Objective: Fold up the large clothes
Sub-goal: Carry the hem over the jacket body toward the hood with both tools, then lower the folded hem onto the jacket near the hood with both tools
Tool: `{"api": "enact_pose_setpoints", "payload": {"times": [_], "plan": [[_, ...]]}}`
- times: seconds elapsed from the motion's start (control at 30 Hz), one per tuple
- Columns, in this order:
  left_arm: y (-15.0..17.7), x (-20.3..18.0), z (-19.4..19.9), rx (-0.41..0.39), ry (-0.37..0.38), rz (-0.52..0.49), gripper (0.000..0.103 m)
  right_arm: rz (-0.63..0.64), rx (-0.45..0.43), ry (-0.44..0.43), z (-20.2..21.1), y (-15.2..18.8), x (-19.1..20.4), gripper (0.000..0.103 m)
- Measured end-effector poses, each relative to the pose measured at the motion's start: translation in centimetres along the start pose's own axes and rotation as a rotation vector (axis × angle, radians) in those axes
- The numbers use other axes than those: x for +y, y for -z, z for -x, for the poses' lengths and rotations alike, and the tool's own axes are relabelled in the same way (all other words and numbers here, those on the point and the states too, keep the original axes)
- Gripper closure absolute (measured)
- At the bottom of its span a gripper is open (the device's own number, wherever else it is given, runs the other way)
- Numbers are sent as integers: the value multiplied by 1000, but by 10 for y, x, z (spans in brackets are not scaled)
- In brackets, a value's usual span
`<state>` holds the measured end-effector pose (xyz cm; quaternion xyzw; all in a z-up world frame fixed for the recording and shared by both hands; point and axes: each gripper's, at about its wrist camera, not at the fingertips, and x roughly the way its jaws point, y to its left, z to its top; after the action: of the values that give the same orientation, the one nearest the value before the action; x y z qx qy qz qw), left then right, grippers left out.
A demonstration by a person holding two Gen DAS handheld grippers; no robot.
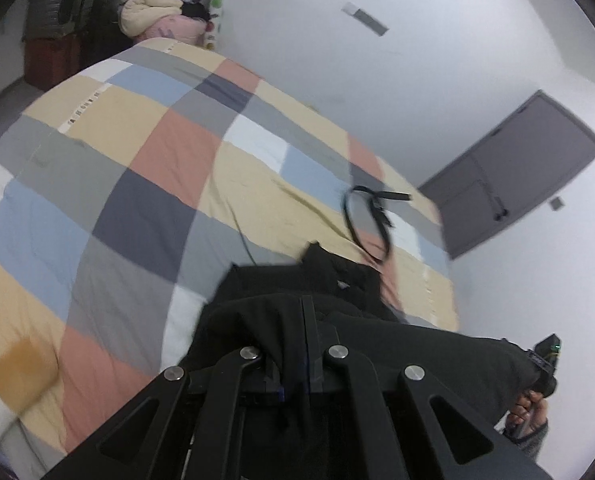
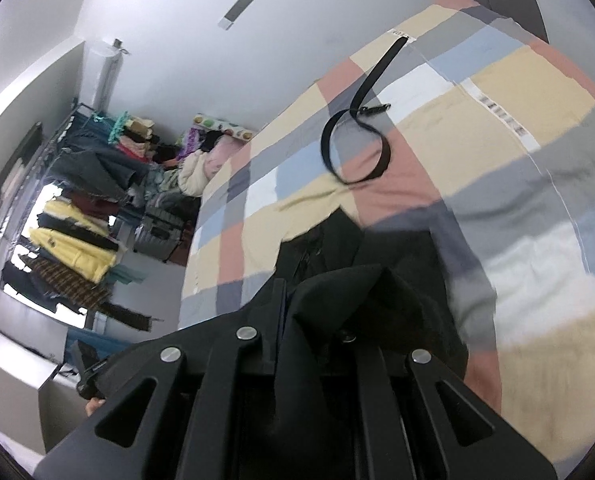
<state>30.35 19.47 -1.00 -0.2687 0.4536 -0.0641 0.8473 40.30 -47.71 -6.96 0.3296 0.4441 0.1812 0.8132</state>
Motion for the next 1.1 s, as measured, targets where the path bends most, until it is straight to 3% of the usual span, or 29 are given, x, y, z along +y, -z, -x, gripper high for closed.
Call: {"api": "enact_pose_setpoints", "payload": {"times": [0.2, 0.47, 0.8, 0.93, 1.1], "plan": [[-44, -10, -84, 35, -152, -27, 98, -29, 37, 91, -72, -38, -30, 93], [-76, -2, -191, 111, -253, -45, 97, 14, 129, 190, -154, -63, -62, 94], [-69, 31, -293, 199, -232, 43, 97, -40, 185, 129, -226, -64, -102, 97], [-66, 40, -301, 216, -205, 76, 96, -99, 193, 78, -233, -62, -115, 97], [-61, 39, -290, 219, -179, 78, 96, -135, 216, 83, -220, -59, -112, 96]]}}
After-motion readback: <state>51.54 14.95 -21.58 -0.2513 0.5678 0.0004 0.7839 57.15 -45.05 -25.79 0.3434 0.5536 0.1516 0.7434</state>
